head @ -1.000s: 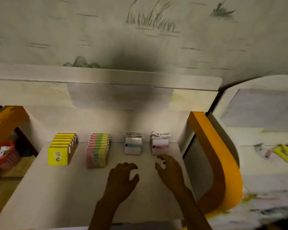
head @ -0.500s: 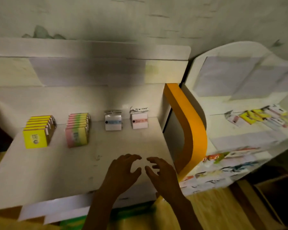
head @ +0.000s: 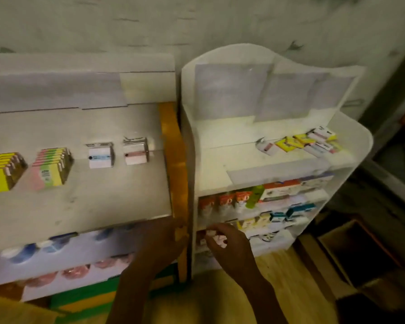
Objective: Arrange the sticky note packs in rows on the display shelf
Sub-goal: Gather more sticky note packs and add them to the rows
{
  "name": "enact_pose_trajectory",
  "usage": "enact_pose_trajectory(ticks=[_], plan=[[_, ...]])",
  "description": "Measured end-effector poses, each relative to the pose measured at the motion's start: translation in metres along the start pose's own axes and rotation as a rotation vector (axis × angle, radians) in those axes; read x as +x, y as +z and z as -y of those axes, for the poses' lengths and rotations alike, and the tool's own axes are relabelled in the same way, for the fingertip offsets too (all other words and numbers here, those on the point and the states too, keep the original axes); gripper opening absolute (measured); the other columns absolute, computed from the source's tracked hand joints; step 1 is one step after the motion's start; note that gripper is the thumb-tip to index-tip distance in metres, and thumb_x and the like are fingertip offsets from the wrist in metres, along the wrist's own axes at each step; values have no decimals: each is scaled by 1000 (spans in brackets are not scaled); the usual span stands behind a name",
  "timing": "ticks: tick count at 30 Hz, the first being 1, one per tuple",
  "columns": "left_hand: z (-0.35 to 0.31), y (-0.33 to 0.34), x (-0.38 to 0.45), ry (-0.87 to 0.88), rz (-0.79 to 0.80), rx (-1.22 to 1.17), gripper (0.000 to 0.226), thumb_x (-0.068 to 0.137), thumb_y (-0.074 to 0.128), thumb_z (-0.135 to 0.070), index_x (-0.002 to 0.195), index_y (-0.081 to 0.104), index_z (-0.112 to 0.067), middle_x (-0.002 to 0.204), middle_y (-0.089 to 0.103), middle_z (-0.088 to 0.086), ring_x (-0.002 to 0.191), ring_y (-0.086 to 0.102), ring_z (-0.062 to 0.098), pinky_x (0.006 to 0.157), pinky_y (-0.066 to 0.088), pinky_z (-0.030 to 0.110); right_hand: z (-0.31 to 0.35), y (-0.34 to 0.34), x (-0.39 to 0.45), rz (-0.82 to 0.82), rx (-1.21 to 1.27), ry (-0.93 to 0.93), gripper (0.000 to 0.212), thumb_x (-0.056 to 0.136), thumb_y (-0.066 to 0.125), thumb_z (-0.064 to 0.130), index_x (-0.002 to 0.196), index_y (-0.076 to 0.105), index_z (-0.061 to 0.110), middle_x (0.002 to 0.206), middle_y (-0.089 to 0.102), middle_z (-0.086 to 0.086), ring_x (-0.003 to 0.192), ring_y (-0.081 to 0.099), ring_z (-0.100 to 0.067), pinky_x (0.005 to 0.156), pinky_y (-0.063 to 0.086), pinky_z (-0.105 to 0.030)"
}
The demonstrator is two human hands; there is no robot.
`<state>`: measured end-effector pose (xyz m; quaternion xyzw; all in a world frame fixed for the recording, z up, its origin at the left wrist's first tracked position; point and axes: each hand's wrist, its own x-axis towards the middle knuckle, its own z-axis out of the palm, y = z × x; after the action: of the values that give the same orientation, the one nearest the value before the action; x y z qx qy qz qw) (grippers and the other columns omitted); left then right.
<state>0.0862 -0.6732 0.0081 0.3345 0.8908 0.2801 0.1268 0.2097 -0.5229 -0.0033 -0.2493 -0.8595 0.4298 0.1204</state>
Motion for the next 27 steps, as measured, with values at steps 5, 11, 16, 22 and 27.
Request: enact_pose_trajectory(ticks=[5, 11, 16, 22, 27], plan=[[-76, 49, 2, 33, 57, -6, 27, 89, 62, -36, 116, 59, -43, 118, 61, -16, 107, 61, 6, 88, 57, 31, -47, -83, -25, -71, -70, 30, 22, 92, 61, 39, 112, 67, 32, 116, 64, 17, 106, 56, -2, 88, 43, -14], [-150, 80, 37, 133, -9, 113, 28, 94, 60, -30, 122, 60, -31, 123, 62, -10, 105, 57, 4, 86, 43, 13, -106, -161, -26, -291, -358, 91, 25, 89, 61, 41, 112, 67, 31, 114, 66, 11, 105, 58, -9, 90, 48, -29], [-187, 106, 86, 134, -46, 132, 33, 90, 62, -37, 123, 61, -35, 119, 63, -15, 100, 58, 4, 87, 47, 21, -154, -201, 2, -298, -319, 163, 26, 89, 63, 42, 112, 68, 30, 119, 66, 10, 109, 58, -9, 95, 49, -29], [-220, 154, 180, 119, -31, 153, 19, 89, 56, -43, 106, 64, -39, 102, 64, -18, 92, 60, 6, 85, 53, 33, -201, -246, 71, -275, -287, 167, 23, 90, 64, 37, 111, 67, 28, 113, 64, 12, 107, 57, -8, 92, 44, -21], [-254, 184, 268, 26, 28, 60, 33, 93, 58, -42, 125, 57, -36, 124, 60, -10, 110, 56, 12, 97, 47, 33, -235, -308, 153, -150, -302, 178, 21, 90, 64, 37, 110, 65, 33, 110, 61, 13, 97, 55, -4, 78, 39, -11]])
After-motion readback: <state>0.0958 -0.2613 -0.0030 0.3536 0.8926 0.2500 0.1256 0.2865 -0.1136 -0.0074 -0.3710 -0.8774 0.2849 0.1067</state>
